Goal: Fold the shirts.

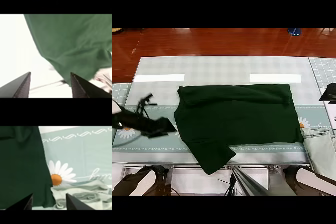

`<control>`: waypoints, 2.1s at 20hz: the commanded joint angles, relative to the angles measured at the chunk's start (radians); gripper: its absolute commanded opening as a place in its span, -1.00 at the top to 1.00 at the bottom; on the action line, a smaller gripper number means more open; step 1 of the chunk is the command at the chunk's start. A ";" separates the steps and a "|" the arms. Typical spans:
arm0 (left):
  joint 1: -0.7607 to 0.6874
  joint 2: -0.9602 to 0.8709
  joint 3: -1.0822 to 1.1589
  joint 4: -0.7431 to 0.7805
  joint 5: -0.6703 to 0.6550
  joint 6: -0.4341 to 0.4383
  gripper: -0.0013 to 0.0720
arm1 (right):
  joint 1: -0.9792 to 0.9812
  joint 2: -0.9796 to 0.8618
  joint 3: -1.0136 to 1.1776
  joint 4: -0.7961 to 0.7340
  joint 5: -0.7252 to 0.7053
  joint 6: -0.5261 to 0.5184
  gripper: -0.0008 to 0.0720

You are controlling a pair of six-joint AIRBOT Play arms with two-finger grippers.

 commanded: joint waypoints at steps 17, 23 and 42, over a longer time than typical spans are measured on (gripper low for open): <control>-0.382 -0.214 -0.247 -0.254 0.452 -0.019 0.60 | -0.021 0.005 -0.112 0.085 -0.056 -0.040 -0.38; -0.382 -0.216 -0.246 -0.253 0.454 -0.007 0.91 | -0.087 0.004 -0.122 0.043 -0.055 -0.040 -0.38; -0.382 -0.201 -0.245 -0.254 0.447 0.009 0.91 | -0.230 -0.017 -0.484 0.148 -0.106 -0.135 -0.36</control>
